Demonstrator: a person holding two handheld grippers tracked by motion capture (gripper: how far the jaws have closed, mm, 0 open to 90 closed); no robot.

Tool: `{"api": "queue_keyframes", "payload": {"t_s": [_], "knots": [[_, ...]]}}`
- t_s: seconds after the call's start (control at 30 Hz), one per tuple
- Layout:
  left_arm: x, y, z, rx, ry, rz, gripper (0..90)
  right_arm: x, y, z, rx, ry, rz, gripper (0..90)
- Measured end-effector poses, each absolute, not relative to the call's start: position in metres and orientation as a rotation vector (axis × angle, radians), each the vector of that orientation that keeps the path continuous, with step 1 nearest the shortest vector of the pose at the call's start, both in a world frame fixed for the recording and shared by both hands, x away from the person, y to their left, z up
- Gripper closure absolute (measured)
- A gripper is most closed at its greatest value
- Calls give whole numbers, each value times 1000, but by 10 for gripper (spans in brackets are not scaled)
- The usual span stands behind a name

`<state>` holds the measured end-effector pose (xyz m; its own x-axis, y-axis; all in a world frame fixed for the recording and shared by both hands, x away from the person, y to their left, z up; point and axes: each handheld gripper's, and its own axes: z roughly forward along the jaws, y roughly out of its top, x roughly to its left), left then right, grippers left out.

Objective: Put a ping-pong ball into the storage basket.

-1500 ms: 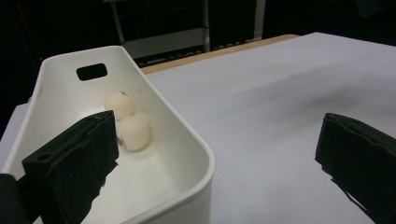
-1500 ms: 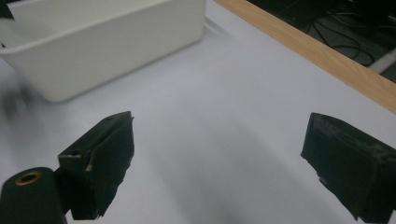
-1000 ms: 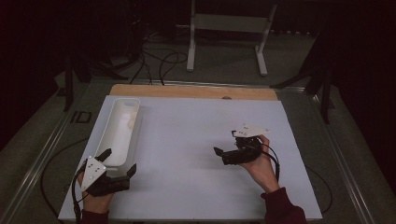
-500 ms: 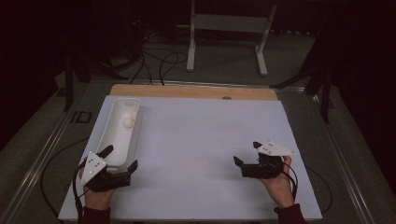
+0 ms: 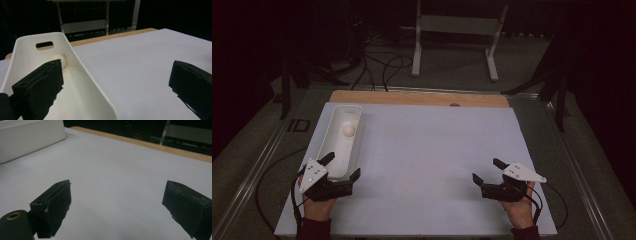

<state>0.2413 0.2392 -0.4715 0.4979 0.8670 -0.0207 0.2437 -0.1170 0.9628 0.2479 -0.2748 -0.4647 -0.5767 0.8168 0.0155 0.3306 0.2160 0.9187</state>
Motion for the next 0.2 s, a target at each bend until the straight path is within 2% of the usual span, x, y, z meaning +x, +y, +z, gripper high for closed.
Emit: {"api": "queue_keyframes", "payload": {"t_s": [0.2], "knots": [[241, 239, -472, 1645, 971, 706, 2, 246, -274, -465, 1021, 1996, 1367, 78]]}}
